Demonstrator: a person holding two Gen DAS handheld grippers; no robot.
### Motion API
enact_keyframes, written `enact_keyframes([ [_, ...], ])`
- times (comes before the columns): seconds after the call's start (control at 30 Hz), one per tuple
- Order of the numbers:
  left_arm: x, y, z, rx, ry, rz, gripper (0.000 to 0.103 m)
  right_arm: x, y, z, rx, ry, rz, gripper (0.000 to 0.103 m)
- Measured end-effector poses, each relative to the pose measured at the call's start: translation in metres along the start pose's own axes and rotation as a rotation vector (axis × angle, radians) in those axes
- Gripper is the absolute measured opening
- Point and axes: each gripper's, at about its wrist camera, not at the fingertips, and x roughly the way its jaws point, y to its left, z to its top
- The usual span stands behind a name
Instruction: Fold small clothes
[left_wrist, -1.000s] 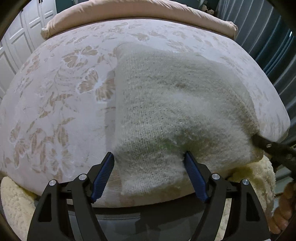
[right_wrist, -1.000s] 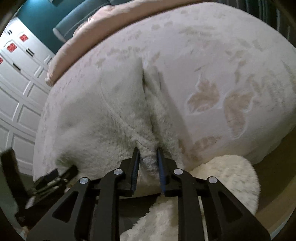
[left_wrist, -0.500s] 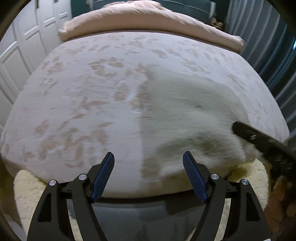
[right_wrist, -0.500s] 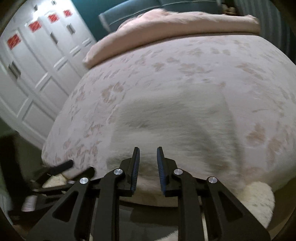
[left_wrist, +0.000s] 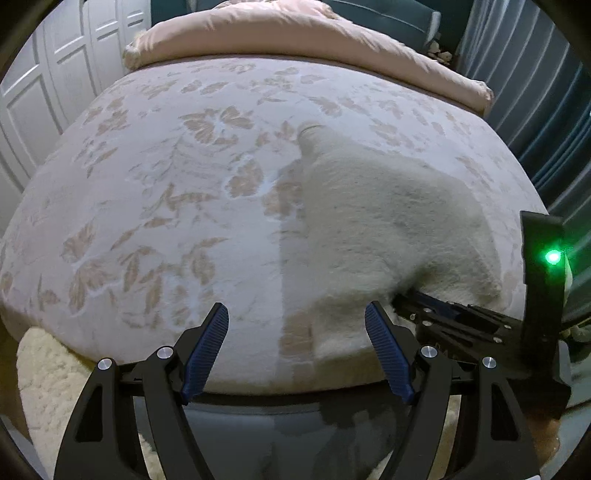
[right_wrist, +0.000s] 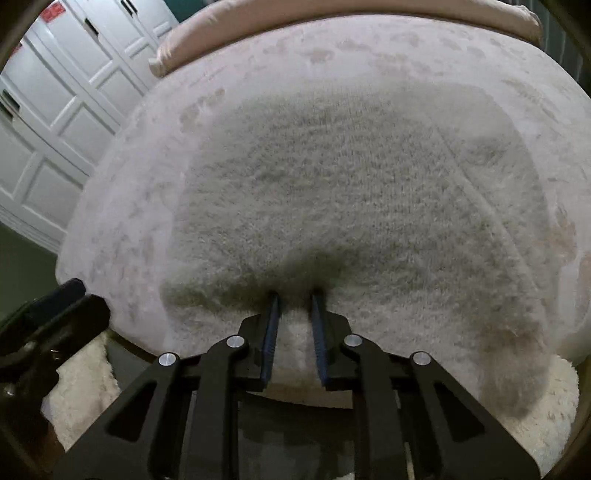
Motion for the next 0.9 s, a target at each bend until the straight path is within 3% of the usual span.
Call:
enact_keyframes([
  [0.1, -0.005, -0.006, 0.009, 0.013, -0.029, -0.002, 0.075, -0.047, -0.009, 0.010, 0.050, -0.133, 0.006, 0.017],
  [0.2, 0.000, -0.019, 0.019, 0.019, -0.044, -0.025, 0.075, -0.073, -0.042, 0.017, 0.109, -0.223, -0.103, 0.019],
  [0.37, 0.037, -0.053, 0.030, 0.080, -0.019, -0.024, 0.075, -0.023, -0.100, 0.018, 0.196, -0.091, -0.146, 0.016],
  [0.43, 0.062, -0.061, 0.029, 0.091, 0.035, -0.006, 0.075, -0.026, -0.103, 0.019, 0.212, -0.104, -0.109, 0.016],
  [0.57, 0.076, -0.064, 0.026, 0.096, 0.034, 0.043, 0.082, -0.055, -0.096, 0.030, 0.213, -0.192, -0.109, 0.020],
  [0.67, 0.078, -0.063, 0.025, 0.082, 0.042, 0.043, 0.083, -0.034, -0.105, 0.030, 0.228, -0.147, -0.141, 0.030],
  [0.73, 0.078, -0.064, 0.025, 0.081, 0.042, 0.046, 0.083, -0.025, -0.124, 0.031, 0.259, -0.132, -0.100, 0.030],
  [0.8, 0.077, -0.064, 0.025, 0.081, 0.044, 0.046, 0.083, -0.027, -0.129, 0.035, 0.250, -0.146, -0.078, 0.025],
  [0.83, 0.077, -0.064, 0.025, 0.079, 0.044, 0.045, 0.083, -0.028, -0.128, 0.038, 0.234, -0.153, -0.069, 0.013],
  [0.9, 0.076, -0.064, 0.027, 0.071, 0.047, 0.046, 0.083, -0.037, -0.124, 0.046, 0.208, -0.182, -0.055, 0.008],
])
